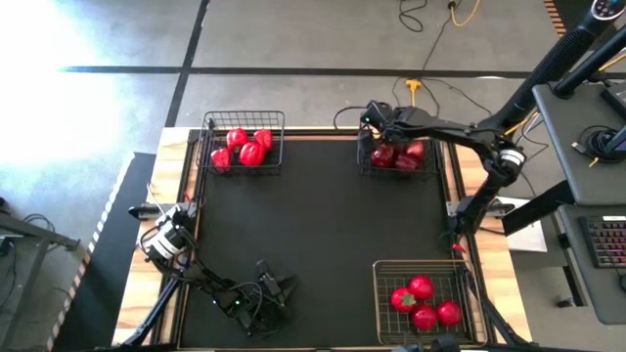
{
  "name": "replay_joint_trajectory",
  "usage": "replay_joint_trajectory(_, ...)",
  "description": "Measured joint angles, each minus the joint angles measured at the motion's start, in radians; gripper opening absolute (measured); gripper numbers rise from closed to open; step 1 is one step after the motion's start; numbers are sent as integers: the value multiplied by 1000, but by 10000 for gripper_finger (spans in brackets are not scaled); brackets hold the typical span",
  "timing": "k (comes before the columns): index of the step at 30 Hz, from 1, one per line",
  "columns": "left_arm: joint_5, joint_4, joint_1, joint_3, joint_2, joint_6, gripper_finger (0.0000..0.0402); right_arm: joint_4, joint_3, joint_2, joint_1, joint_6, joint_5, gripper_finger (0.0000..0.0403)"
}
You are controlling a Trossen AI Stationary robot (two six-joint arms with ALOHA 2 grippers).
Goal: Sort produce into baskets
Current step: Put the apple into the right black wire basket, then return to Home Position
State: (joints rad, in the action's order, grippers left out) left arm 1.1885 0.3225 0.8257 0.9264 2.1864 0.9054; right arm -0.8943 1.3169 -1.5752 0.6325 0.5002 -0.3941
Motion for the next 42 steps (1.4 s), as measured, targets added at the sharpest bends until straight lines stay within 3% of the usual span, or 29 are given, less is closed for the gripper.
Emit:
replay_joint_trajectory(10, 3, -5, -2, 1, 0, 0, 77, 140, -73, -32, 57, -33, 141, 360)
replay_joint_trajectory(21, 5, -7, -3, 1, 0, 2, 77, 137, -76, -38, 72, 17, 159, 383)
replay_joint_trajectory(30, 5, -7, -3, 1, 0, -2, 77, 129, -20, 17, 55, -48, 165, 384)
replay_joint_trajectory(35, 6, -4, -3, 2, 0, -5, 77, 108, -19, 100, -58, -98, 167, 384)
replay_joint_trajectory(42, 13, -7, -4, 7, 0, -11, 77, 123, -87, 210, -432, -147, 134, 384)
